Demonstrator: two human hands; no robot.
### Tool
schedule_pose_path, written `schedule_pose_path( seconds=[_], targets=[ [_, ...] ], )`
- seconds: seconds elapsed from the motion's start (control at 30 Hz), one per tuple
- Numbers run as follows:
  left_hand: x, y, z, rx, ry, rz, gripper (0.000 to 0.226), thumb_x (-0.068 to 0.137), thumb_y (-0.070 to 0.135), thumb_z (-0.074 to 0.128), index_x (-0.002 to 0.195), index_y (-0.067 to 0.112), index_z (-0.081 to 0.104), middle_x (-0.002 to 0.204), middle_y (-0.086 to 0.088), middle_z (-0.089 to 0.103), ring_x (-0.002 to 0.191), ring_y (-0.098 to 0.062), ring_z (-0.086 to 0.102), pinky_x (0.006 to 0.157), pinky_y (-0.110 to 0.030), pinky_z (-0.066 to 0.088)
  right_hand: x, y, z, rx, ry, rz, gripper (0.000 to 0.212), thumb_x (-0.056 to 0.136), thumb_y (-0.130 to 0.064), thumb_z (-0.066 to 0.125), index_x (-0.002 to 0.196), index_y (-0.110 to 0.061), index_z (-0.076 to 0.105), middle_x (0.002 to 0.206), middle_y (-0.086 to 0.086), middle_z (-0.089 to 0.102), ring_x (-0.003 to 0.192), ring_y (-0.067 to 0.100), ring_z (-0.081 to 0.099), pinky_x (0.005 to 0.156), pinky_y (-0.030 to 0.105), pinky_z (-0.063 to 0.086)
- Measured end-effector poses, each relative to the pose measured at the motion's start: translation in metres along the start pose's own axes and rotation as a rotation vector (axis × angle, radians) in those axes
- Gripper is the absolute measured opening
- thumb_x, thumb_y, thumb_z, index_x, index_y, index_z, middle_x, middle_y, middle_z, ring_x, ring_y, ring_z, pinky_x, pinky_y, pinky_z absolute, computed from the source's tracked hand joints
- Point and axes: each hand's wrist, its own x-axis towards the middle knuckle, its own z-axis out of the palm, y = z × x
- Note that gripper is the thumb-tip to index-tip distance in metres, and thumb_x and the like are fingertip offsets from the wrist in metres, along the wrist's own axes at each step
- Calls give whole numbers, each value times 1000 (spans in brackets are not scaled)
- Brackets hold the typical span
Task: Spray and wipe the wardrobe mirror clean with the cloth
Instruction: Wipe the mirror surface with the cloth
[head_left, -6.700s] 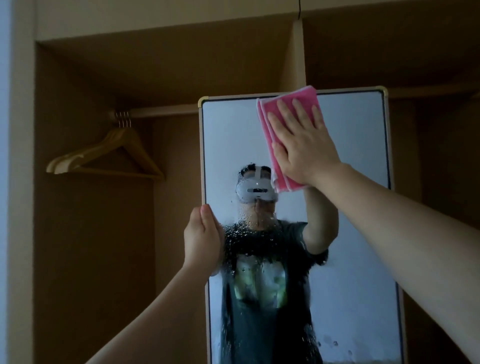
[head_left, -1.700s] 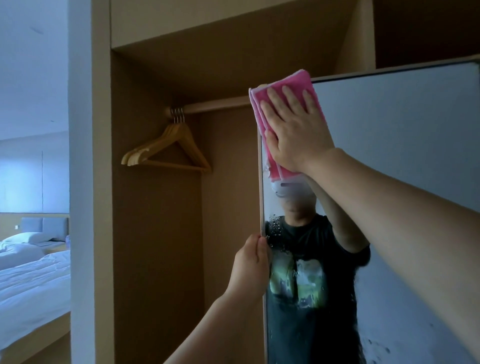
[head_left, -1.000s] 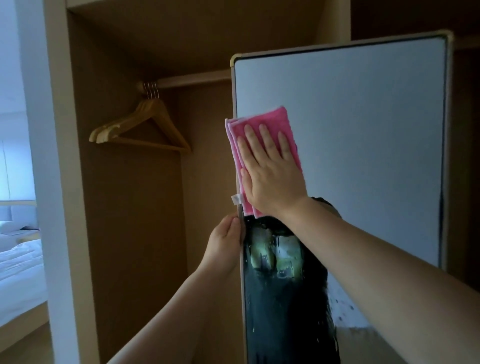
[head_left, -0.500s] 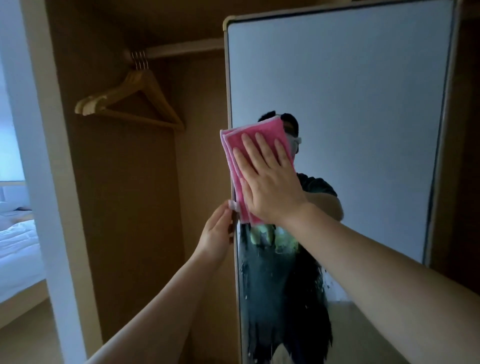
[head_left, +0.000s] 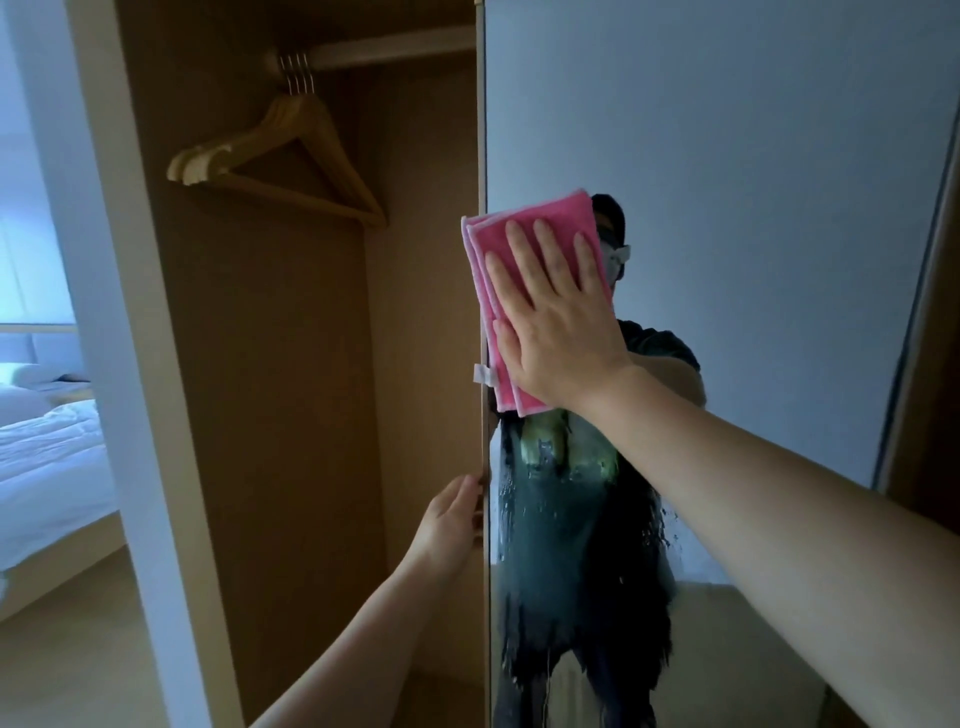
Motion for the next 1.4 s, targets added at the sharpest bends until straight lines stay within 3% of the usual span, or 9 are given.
schedule_pose_path(
  seconds=[0.17,0.4,0.8,0.9,1.03,1.13,1.27,1.4],
  targets=[
    [-7,-14,0,54,8,-74,42,99,47,36,101,22,70,89,2,75,84,-12,71,73,-29,49,3,-2,1,-14,5,30,62,100,-44,23,153,-11,23,159,18,20,147,39,15,118,55,1],
    [-12,-20,3,70,0,-62,38,95,52,38,106,29,65,96,3,73,91,-16,69,81,-37,53,-7,-9,7,-20,39,49,61,101,-42,22,154,-10,18,160,17,18,147,38,14,118,53,2],
    [-22,-16,5,82,-12,-84,36,99,45,38,116,23,61,108,-2,69,102,-20,65,93,-41,52,-78,-55,37,52,80,105,62,102,-42,26,155,-11,14,160,16,16,148,36,9,120,54,7],
    [-22,-13,4,19,-21,-113,35,102,37,35,111,19,63,104,-6,71,97,-22,67,88,-39,55,-98,-66,42,64,78,114,62,102,-42,27,155,-11,15,160,14,11,149,35,6,120,53,6],
    [-23,-14,0,13,-55,-108,35,104,27,31,109,14,64,97,-6,73,88,-17,70,67,-22,54,-121,-77,47,63,66,111,63,101,-42,29,155,-12,13,160,14,9,149,35,5,120,53,7],
    [-22,-14,-1,26,-63,-83,26,103,16,39,113,9,62,102,-10,71,88,-19,71,67,-22,56,-130,-82,50,58,63,118,65,100,-41,32,155,-12,13,161,13,5,149,35,2,120,52,4],
    [-21,-14,-1,-101,-31,-161,39,103,25,32,109,6,65,94,-9,73,81,-18,71,62,-21,54,-139,-87,54,54,60,127,66,100,-42,34,155,-12,14,161,13,4,149,35,4,120,52,2],
    [-20,-13,-1,-129,-33,-169,38,102,23,33,113,2,63,106,-19,69,90,-25,69,77,-32,57,-150,-94,56,60,55,128,67,98,-42,38,155,-12,16,161,14,7,149,35,5,120,53,3]
  ],
)
